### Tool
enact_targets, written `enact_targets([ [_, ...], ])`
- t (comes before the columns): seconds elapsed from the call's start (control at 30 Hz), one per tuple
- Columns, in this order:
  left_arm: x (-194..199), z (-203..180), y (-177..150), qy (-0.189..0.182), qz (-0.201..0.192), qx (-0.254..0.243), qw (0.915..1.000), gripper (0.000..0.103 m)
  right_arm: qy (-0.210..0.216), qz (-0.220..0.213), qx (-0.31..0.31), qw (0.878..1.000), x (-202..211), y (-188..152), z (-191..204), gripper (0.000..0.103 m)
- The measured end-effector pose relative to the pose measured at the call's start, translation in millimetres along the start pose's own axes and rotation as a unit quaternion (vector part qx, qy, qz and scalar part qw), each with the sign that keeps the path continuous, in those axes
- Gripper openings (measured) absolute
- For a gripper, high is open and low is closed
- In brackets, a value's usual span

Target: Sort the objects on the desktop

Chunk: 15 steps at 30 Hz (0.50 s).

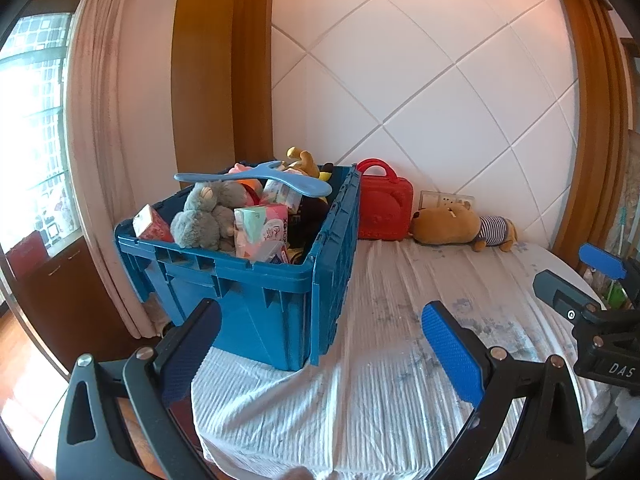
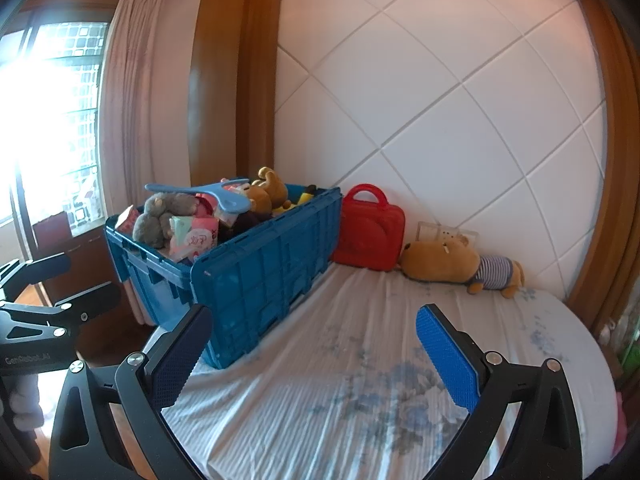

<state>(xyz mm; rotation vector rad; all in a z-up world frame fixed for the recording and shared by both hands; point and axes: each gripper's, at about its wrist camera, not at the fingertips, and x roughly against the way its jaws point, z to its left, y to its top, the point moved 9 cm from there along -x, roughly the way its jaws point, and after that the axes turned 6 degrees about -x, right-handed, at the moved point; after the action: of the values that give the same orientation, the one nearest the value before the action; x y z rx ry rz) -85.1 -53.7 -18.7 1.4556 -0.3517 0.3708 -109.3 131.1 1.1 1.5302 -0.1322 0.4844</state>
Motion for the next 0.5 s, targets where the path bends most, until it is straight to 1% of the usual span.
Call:
enact_targets([
  [0.07, -0.4, -0.3, -0.3, -0.001, 0.001, 0.0, 1.0, 0.102, 0.005, 0.001, 0.002, 1.0, -0.1, 0.5, -5.7, 0.103],
  [0.5, -3.8, -4.5, -1.6, -0.007, 0.011, -0.007, 0.9999, 0.103, 0.007, 0.003, -0.001, 1.0, -6.4, -2.9, -3.1, 0.103],
])
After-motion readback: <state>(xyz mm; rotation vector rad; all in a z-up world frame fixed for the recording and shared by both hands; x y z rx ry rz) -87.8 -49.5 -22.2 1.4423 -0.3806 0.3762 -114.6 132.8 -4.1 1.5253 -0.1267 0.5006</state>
